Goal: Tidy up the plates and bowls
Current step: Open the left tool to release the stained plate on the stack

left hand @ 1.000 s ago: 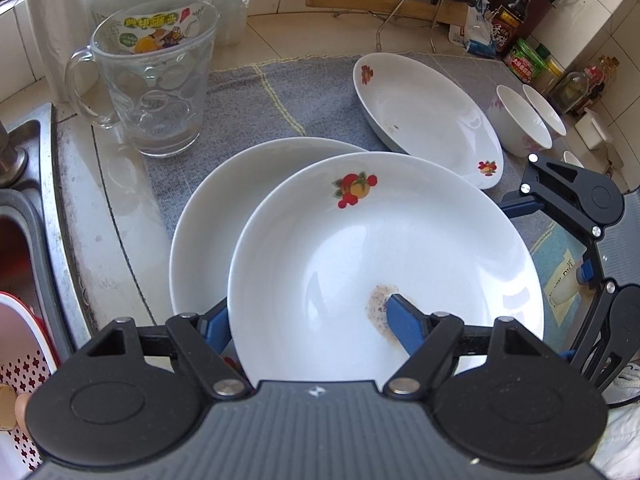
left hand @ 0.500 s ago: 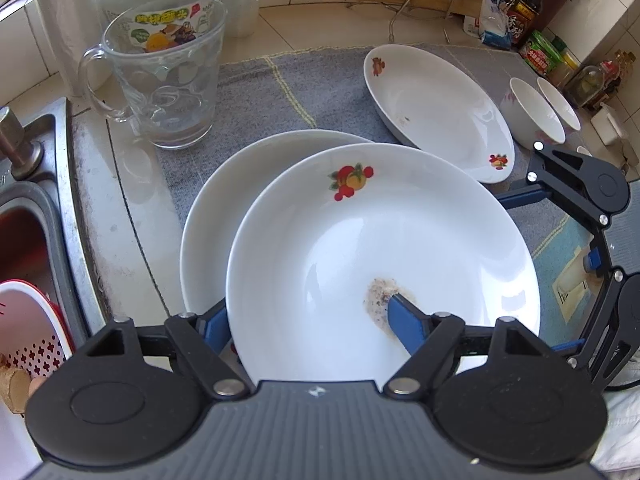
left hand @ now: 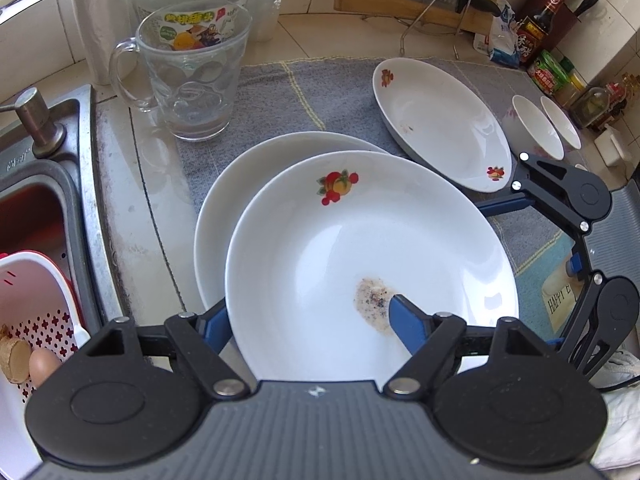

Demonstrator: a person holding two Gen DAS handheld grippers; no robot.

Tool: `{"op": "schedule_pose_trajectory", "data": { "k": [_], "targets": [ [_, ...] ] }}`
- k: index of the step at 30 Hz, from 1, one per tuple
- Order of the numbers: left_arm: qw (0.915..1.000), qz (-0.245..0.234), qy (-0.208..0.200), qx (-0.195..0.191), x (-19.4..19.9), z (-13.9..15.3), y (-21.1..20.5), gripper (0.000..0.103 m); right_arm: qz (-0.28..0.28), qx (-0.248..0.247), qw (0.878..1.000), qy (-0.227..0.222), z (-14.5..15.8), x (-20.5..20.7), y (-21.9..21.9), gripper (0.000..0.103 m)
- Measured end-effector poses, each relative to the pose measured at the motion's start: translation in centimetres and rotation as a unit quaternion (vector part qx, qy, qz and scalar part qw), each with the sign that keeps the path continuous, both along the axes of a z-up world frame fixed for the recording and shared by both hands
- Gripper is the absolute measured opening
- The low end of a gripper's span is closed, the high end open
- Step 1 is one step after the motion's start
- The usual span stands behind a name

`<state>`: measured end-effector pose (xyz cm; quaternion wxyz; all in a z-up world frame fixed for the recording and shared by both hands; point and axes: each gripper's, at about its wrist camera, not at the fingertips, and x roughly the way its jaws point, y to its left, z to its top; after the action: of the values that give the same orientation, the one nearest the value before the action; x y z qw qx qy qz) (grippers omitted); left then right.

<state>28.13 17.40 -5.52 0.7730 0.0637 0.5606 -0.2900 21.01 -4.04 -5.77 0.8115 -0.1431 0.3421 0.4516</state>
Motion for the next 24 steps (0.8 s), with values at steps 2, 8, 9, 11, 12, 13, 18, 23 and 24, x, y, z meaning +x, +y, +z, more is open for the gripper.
{"op": "schedule_pose_trajectory", "data": {
  "k": [2,8,9,11,12,13,18,23,24],
  "targets": [
    [1.0000,0.005,-0.001,-0.001,-0.2,0.2,0.1,0.080,0.000,-0.001,1.000,-0.001,0.0,0.0,0.0,0.103],
    [0.9997,0.023,-0.004,-0.003,-0.7,0.8,0.7,0.082,0.009,0.022,1.000,-0.011,0.7,0.0,0.0,0.103],
    [0.9996,0.027,-0.004,-0.004,-0.8,0.8,0.8,0.082,0.010,0.020,1.000,-0.013,0.7,0.0,0.3,0.103],
    [0.9994,0.034,-0.007,0.000,-0.9,0.9,0.9,0.083,0.016,0.020,1.000,-0.018,0.8,-0.1,0.7,0.103],
    [0.9992,0.039,-0.008,0.005,-1.0,0.8,1.0,0.083,0.019,0.020,0.999,-0.020,0.8,-0.1,0.8,0.103],
    [0.9990,0.042,-0.010,0.011,-1.1,0.7,1.2,0.083,0.020,0.018,0.999,-0.021,0.8,-0.2,0.9,0.103],
    [0.9981,0.049,-0.035,0.013,-1.9,1.0,1.3,0.084,0.010,0.005,1.000,-0.024,0.9,-0.2,1.0,0.103],
    [0.9917,0.043,-0.116,0.033,-3.5,1.9,-0.2,0.088,-0.026,-0.009,0.999,-0.031,1.1,0.1,0.1,0.103],
    [0.9902,0.043,-0.130,0.031,-3.9,2.1,-0.5,0.089,-0.037,-0.012,0.999,-0.033,1.2,0.1,-0.2,0.103]
  ]
}}
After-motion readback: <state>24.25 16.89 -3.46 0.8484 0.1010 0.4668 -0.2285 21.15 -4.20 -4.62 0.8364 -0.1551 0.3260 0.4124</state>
